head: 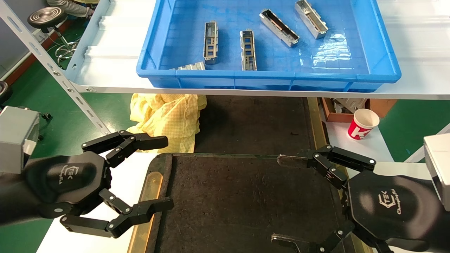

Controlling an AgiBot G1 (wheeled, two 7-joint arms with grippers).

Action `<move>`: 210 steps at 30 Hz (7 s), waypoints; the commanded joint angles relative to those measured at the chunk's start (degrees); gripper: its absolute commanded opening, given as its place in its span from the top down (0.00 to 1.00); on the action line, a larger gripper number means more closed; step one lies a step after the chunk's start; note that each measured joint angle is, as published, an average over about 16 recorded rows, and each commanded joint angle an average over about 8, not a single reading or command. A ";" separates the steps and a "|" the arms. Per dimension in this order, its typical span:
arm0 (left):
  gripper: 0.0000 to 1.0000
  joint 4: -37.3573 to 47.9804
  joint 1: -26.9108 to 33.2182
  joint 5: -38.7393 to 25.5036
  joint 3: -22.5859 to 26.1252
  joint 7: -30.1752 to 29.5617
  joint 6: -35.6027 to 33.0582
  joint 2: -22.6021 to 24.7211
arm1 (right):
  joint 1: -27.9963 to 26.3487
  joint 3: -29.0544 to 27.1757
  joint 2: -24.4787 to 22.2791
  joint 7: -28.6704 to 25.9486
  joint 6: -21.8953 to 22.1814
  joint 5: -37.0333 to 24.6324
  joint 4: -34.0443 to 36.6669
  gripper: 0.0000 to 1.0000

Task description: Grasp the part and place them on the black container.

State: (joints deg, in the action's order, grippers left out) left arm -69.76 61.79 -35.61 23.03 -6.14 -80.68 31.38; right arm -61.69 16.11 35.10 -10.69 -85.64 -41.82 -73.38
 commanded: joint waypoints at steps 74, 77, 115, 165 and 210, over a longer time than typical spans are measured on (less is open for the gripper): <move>1.00 0.00 0.00 0.00 0.00 0.00 0.00 0.00 | -16.58 1.36 5.02 -8.58 11.79 -6.02 3.12 0.00; 1.00 0.00 0.00 0.00 0.00 0.00 0.00 0.00 | -21.80 2.73 6.89 -9.35 13.31 -9.39 7.07 0.00; 1.00 0.00 0.00 0.00 0.00 0.00 0.00 0.00 | -55.15 15.11 32.39 7.18 34.21 -34.77 68.48 0.00; 1.00 0.00 0.00 0.00 0.00 0.00 0.00 0.00 | -52.64 14.09 34.12 14.13 42.50 -33.23 73.48 1.00; 0.00 0.00 0.00 0.00 0.00 0.00 0.00 0.00 | -53.41 9.94 28.04 17.80 24.44 -26.80 69.06 1.00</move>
State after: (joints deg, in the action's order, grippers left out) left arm -69.76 61.79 -35.61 23.03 -6.14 -80.68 31.38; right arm -114.88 26.08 63.11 6.82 -62.51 -68.55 -4.28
